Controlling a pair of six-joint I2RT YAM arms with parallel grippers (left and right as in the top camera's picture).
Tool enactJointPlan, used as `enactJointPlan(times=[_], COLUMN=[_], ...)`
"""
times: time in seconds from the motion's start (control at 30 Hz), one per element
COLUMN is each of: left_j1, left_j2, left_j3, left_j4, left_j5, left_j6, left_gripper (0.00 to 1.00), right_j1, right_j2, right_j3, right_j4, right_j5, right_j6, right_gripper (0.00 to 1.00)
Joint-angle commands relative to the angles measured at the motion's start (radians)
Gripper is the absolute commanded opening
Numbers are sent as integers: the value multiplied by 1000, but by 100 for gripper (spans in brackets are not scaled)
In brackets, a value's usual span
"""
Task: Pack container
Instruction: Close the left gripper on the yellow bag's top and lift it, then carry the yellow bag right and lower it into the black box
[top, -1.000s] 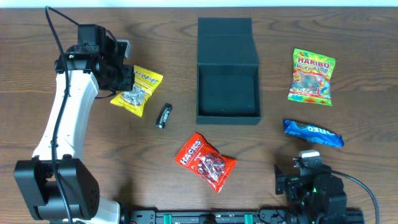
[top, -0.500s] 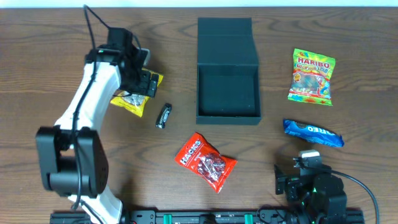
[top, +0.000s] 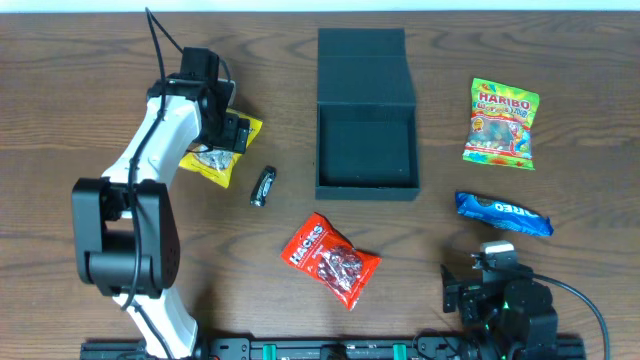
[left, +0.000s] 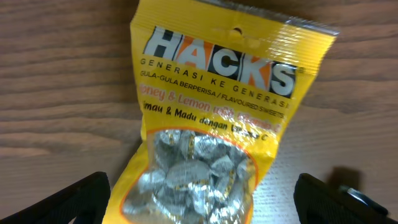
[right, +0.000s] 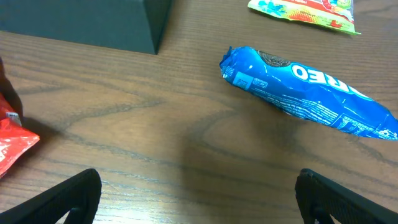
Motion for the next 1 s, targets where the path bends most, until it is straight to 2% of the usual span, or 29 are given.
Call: enactJointPlan(times=[0.0,0.37,0.47,0.57,0.7,0.77,0.97], left_j1=[5,5,5,5,4,4,4], left_j2=[62,109,109,109,109,109,109], left_j3=[2,2,2,2,2,2,2], left_j4=[7,37,37,37,37,36,29], left_j5=[-24,-45,-45,-45,-42,-42,-42], left_j6=[-13,-42,-42,-42,-42,-42,-42], left_gripper=[95,95,100,84,68,56,34], right_j1=[-4,-4,-4,-4,-4,-4,-4], right_j2=[-5,-5,-5,-5,-5,-5,-5], right_j3=[-6,-6,-6,-6,-6,-6,-6], right_j4=[-5,-5,-5,-5,-5,-5,-5], right_j5=[-7,-7,-7,-7,-7,-7,-7], right_j6=[-11,-11,-11,-11,-10,-11,-11], right_gripper=[99,99,99,99,99,99,99])
